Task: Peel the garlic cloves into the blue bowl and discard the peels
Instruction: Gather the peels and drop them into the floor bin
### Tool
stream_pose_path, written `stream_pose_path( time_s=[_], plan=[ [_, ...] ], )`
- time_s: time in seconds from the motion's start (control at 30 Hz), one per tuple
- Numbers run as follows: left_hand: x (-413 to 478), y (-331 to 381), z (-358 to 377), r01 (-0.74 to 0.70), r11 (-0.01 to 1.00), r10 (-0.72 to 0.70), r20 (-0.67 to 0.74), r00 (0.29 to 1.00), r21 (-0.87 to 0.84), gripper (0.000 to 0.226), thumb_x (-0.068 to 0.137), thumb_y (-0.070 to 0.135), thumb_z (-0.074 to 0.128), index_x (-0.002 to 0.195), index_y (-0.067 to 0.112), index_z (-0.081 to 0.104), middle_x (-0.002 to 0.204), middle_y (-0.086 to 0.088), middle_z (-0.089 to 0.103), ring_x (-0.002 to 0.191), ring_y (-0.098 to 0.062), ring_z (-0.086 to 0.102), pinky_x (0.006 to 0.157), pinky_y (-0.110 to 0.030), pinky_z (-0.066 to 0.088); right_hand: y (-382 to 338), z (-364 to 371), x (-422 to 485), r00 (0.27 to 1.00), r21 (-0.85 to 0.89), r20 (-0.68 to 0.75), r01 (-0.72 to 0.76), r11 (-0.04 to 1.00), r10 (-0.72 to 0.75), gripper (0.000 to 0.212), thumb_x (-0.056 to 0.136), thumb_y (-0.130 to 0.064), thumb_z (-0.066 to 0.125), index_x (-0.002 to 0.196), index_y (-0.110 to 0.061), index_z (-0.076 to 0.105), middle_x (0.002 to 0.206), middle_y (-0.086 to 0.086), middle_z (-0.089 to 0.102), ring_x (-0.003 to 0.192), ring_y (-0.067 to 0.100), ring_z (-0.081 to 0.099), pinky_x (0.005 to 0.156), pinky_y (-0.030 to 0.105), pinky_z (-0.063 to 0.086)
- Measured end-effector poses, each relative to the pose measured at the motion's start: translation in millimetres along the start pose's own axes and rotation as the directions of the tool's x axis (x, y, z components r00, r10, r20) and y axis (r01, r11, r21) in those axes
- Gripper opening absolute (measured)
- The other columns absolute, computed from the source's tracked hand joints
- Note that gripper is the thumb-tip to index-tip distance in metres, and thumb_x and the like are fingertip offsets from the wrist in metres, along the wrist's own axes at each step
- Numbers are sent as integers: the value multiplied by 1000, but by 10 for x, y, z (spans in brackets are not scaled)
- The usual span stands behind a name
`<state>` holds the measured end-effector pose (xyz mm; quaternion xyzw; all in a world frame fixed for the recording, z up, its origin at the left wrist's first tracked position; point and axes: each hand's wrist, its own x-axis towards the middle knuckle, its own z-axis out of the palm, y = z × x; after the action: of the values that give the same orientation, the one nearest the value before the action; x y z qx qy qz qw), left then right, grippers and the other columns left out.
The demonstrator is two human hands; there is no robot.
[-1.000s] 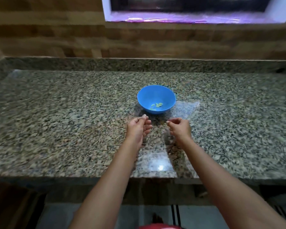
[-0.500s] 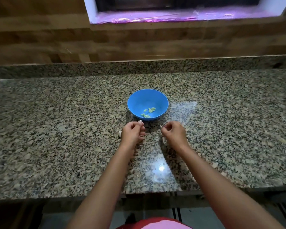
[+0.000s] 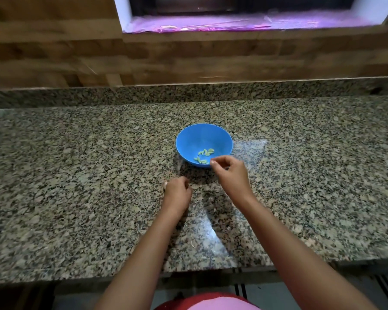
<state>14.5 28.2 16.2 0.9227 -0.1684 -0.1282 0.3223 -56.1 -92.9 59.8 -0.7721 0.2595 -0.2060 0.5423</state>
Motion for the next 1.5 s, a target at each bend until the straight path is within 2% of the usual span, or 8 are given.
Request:
stream_pose_path(
  time_s=[0.17, 0.37, 0.57, 0.67, 0.8, 1.2, 1.37, 1.5],
  plan=[
    [-24, 18, 78, -88, 980, 81, 43, 996, 178, 24, 94, 12, 52, 114, 3, 60, 114, -15, 57, 105, -26, 55, 86, -30, 42, 238, 3, -257, 976, 26, 81, -202, 979, 200, 20, 93, -23, 56, 85, -8, 66, 71, 5, 63, 50, 8, 49, 47, 23, 39],
    [-110, 79, 44, 182, 703, -82, 176, 981, -688, 17, 88, 6, 62, 103, -3, 64, 68, -8, 63, 46, -8, 53, 45, -18, 45, 272, 12, -282, 861, 360, 347, -489, 794, 373, 8, 90, -7, 59, 95, -3, 63, 81, 11, 65, 56, 13, 56, 44, 21, 45],
    [-187, 144, 83, 119, 647, 18, 170, 985, -753, 21, 90, 13, 60, 109, 6, 68, 85, -2, 67, 52, -3, 49, 50, -13, 41, 182, -14, -223, 856, 461, 309, -516, 723, 414, 5, 84, -3, 65, 88, 0, 66, 72, 9, 64, 51, 12, 53, 43, 19, 45],
    [-215, 55, 125, -171, 899, 197, 22, 980, -403, 30, 96, 25, 51, 121, 12, 62, 107, -2, 59, 94, -12, 56, 80, -20, 44, 269, -84, -171, 960, -16, 160, -232, 973, 231, 9, 88, -13, 64, 89, -6, 68, 78, 3, 65, 61, 11, 57, 55, 21, 48],
    [-269, -149, 271, -440, 869, 421, 127, 898, 226, 45, 101, 36, 33, 142, 19, 39, 148, 2, 37, 140, -16, 25, 114, -32, 11, 438, -181, -143, 917, -706, 381, 373, 602, -121, 16, 95, -15, 48, 94, -4, 60, 91, 9, 60, 86, 23, 56, 73, 29, 42],
    [-237, -221, 358, -462, 817, 447, 126, 885, 345, 47, 102, 34, 25, 147, 20, 29, 154, 3, 26, 145, -15, 15, 116, -33, 5, 367, -150, 10, 736, -702, 674, 667, 251, -69, 26, 88, 0, 40, 112, -1, 51, 110, 15, 55, 102, 28, 48, 83, 37, 45],
    [-238, -246, 380, -482, 812, 480, 94, 872, 330, 46, 102, 34, 26, 146, 20, 31, 154, 3, 27, 145, -15, 15, 116, -34, 7, 489, -99, -102, 773, -686, 568, 634, 356, -283, 20, 66, 14, 61, 82, 3, 58, 80, 18, 60, 73, 32, 57, 58, 34, 44],
    [-289, -213, 364, -463, 886, 462, -67, 884, -9, 32, 98, 23, 47, 125, 11, 58, 129, -5, 58, 124, -21, 49, 103, -30, 32, 623, -106, -181, 978, -491, 174, 189, 851, -117, 3, 84, -1, 62, 83, -5, 62, 82, 7, 63, 77, 22, 59, 68, 31, 50]
  ],
)
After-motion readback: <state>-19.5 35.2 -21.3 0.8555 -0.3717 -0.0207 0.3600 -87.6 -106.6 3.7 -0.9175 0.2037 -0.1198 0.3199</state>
